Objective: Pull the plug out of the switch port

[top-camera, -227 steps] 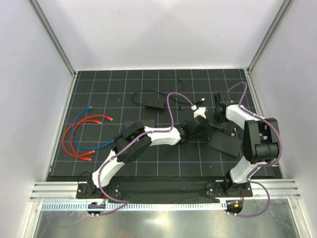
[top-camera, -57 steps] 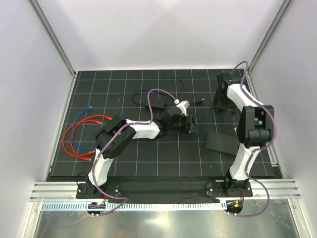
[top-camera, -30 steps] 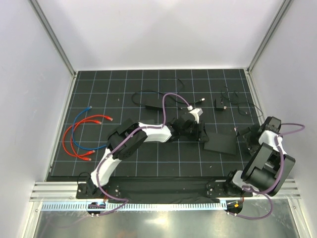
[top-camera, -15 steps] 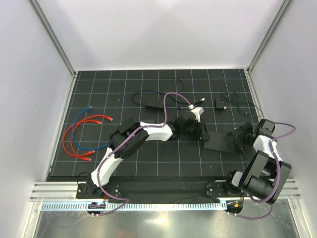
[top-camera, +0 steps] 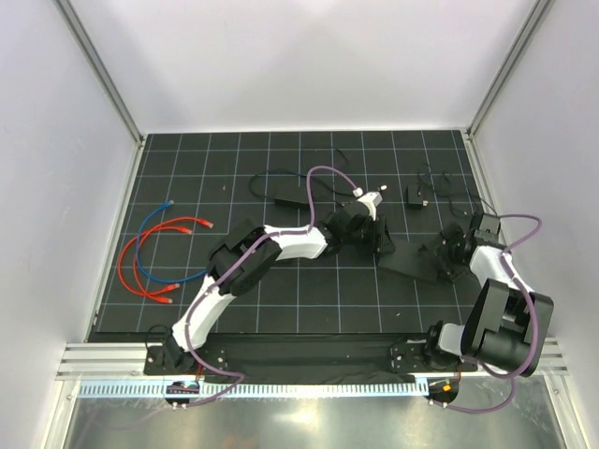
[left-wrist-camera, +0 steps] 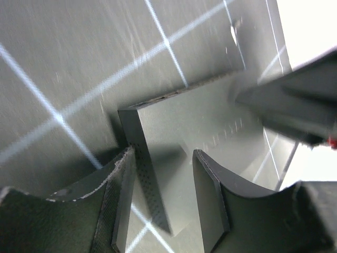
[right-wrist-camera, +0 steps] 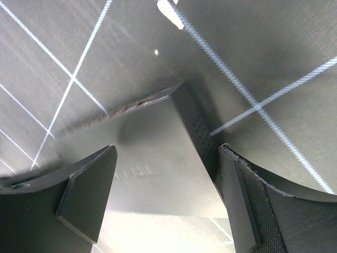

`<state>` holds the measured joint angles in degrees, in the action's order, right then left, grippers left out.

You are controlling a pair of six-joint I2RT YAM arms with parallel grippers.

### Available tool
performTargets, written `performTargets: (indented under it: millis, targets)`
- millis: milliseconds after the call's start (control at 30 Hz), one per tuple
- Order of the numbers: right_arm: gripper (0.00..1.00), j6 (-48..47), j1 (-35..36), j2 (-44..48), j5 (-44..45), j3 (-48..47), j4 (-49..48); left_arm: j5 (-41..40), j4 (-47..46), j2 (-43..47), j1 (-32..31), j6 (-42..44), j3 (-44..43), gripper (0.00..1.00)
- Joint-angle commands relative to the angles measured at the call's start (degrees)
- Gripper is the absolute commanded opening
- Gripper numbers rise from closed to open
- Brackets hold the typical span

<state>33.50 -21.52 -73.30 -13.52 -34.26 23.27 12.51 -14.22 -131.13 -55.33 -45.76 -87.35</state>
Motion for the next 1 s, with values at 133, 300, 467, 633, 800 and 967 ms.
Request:
performTargets:
  millis: [133,300,467,633,800,967]
  targets:
    - [0.83,9.04,7.36,8.51,-14.16,6.22,0.98,8.32,3.67,-6.33,-0.75,2.87,-11.26,0.50]
    - [0.84,7.12,8.16,16.33,-16.63,5.27,8.09,2.00,9.28,-0.89,3.21,10.85,-10.91,0.53]
    - [0.85,-0.88,8.16,16.44,-7.41,-6.42,17.67,-4.77,13.34,9.65,3.83,15.96,-5.39,0.56]
    - [0.86,-5.01,8.16,7.85,-6.43,-11.53,15.16,-20.83,14.04,21.68,0.68,14.21,9.59,0.52]
    - [0.86,-7.13,8.07,-2.18,-6.87,-14.51,8.20,-33.25,3.42,27.34,-6.10,7.45,21.08,0.54]
    - [0.85,-8.53,8.16,-6.77,-6.26,-15.14,5.48,-30.10,4.37,22.16,-6.10,3.93,17.05,0.53]
